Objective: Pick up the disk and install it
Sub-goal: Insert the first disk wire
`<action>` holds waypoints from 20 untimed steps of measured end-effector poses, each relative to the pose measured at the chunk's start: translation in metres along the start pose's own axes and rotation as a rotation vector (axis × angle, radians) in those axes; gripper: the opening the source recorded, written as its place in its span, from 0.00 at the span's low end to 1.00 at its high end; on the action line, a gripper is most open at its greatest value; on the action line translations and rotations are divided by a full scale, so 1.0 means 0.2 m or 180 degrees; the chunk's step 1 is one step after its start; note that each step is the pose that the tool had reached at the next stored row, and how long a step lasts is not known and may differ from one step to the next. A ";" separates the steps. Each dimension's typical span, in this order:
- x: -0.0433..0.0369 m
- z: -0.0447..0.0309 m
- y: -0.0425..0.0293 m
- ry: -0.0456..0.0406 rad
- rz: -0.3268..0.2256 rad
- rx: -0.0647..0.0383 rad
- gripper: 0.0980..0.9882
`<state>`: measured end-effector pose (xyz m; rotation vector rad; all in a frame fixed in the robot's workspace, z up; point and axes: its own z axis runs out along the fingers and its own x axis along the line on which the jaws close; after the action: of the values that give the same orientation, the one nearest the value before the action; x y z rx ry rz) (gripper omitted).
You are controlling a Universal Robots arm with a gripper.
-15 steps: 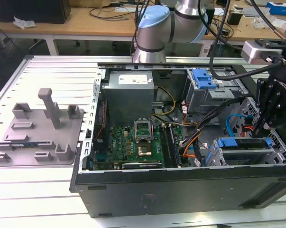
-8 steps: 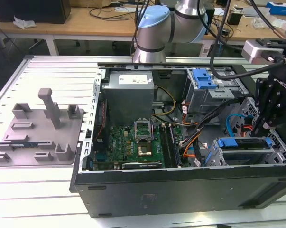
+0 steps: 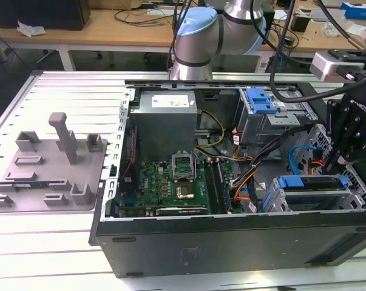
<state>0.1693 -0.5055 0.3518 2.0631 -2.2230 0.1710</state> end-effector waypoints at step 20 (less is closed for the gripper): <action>-0.014 0.003 0.008 -0.0008 0.0000 -0.0001 0.08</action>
<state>0.1679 -0.5027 0.3507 2.0645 -2.2244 0.1681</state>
